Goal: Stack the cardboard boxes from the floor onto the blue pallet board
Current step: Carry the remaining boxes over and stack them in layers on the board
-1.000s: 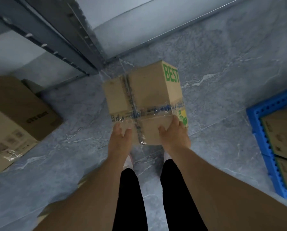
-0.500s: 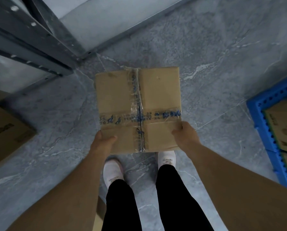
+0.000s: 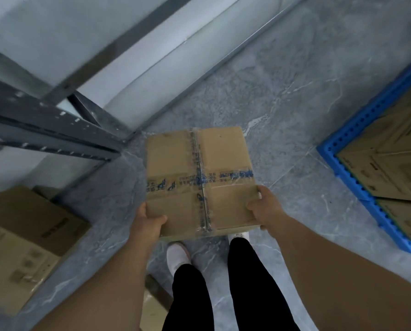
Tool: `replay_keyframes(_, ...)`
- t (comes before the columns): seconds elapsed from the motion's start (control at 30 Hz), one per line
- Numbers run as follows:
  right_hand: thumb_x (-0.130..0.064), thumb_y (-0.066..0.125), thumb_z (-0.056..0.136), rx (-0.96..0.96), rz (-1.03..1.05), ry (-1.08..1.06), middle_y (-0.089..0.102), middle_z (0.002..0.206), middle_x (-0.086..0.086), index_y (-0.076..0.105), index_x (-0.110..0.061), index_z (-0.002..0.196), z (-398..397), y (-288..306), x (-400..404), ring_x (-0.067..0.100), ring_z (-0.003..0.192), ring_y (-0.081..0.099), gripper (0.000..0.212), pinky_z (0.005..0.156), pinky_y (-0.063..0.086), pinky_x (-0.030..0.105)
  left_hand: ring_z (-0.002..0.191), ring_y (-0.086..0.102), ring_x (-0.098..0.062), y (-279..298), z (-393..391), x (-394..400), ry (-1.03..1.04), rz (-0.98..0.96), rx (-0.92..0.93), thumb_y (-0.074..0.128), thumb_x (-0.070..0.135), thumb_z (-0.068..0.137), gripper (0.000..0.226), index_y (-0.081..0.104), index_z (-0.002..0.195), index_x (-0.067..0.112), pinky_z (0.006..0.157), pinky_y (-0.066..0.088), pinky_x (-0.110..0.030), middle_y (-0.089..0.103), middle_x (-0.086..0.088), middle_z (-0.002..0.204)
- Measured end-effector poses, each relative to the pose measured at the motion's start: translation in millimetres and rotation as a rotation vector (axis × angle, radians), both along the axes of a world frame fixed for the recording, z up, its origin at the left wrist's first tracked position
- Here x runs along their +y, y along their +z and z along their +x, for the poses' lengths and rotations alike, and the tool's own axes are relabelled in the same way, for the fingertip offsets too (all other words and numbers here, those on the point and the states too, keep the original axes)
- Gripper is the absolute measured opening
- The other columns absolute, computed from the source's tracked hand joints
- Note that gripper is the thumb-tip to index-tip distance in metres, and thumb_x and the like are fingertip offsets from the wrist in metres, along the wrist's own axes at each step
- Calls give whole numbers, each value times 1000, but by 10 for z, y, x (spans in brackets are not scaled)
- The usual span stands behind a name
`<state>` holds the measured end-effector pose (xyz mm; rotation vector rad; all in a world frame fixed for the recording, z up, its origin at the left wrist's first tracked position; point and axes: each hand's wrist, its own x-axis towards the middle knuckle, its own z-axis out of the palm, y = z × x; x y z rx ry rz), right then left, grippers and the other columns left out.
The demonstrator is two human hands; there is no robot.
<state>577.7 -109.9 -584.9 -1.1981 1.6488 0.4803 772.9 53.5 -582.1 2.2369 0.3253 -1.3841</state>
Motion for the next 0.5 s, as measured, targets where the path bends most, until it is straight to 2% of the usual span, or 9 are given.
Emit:
replay_keyframes(0.1, -8, 45, 90, -17, -8, -69, 49, 125, 11, 26, -26, 144, -151, 509, -3, 27, 98, 49, 59, 83, 46, 38, 131, 37, -31, 529, -77, -127, -35, -35, -23, 58, 10, 90, 72, 16, 148, 21, 105, 37, -46, 28, -6, 151)
replay_keyframes(0.17, -9, 45, 89, -27, -32, -97, 49, 122, 11, 24, -26, 143, -258, 852, -7, 27, 95, 49, 60, 75, 45, 35, 132, 36, -32, 872, -137, -227, -61, -73, -36, 58, 10, 90, 73, 16, 148, 22, 105, 36, -50, 26, -6, 152)
replay_keyframes(0.23, -11, 49, 88, -23, -74, -115, 49, 125, 13, 22, -22, 144, -367, 1203, -19, 28, 98, 51, 63, 69, 44, 32, 129, 40, -32, 1197, -201, -341, -103, -118, -60, 59, 8, 88, 73, 19, 148, 21, 103, 39, -50, 32, -7, 149)
replay_keyframes(0.37, -17, 58, 88, -22, -134, -201, 46, 134, 14, 23, -12, 144, -577, 1883, -60, 32, 118, 49, 66, 90, 46, 37, 105, 55, -29, 1847, -356, -585, -180, -226, -94, 60, 3, 85, 62, 34, 139, 19, 88, 47, -43, 54, -11, 128)
replay_keyframes(0.5, -16, 59, 86, -72, -209, -299, 55, 123, 14, 40, -9, 132, -824, 2484, -201, 31, 110, 55, 51, 86, 50, 38, 107, 56, -30, 2448, -517, -919, -270, -319, -142, 61, 1, 84, 62, 38, 138, 19, 94, 46, -47, 57, -12, 124)
